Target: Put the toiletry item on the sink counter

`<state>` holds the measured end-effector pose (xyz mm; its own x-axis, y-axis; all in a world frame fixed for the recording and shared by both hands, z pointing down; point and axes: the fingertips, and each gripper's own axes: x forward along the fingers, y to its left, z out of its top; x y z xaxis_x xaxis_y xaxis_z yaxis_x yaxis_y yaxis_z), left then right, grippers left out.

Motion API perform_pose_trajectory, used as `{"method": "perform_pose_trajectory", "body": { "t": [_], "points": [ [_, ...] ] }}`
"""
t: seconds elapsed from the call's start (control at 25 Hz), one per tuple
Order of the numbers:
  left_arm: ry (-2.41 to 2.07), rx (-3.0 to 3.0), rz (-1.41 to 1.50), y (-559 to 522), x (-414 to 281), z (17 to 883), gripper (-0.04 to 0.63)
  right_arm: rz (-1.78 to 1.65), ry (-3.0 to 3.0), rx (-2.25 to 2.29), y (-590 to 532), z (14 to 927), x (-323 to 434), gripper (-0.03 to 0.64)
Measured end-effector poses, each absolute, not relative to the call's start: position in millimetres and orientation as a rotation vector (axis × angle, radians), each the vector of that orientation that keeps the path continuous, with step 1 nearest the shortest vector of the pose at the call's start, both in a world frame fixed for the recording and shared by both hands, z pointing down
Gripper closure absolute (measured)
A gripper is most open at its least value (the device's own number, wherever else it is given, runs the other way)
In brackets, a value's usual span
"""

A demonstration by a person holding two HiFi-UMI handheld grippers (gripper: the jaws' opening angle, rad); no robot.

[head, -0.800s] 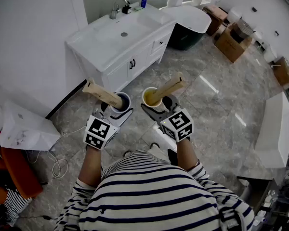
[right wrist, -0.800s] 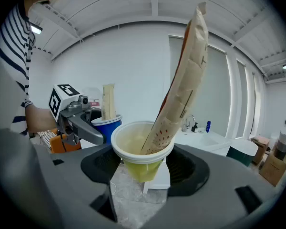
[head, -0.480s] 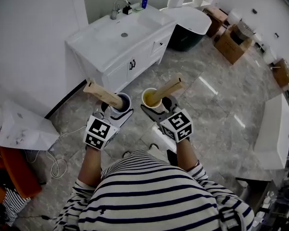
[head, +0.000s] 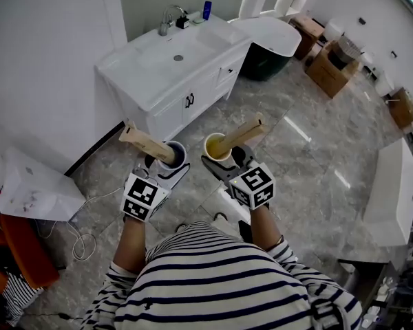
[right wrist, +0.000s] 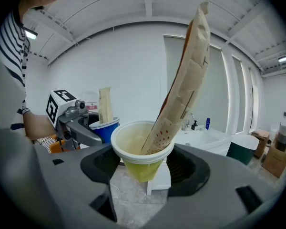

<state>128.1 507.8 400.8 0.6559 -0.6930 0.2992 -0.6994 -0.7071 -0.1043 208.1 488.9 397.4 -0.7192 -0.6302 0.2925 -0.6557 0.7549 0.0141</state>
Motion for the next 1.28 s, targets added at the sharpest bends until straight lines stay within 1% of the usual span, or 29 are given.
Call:
{"method": "perform_pose_trajectory", "body": {
  "t": [1.0,1.28],
  "points": [
    [-1.213,2.841,0.457,515.0,104.5,399.3,0.249,0.111,-2.675,0.927,495.7,399.3,180.6,0.318],
    [-1.207,2.836,0.454,515.0,104.7,404.9,0.249,0.108,-2.667,0.924,494.2,400.4,182.9,0.318]
  ]
}}
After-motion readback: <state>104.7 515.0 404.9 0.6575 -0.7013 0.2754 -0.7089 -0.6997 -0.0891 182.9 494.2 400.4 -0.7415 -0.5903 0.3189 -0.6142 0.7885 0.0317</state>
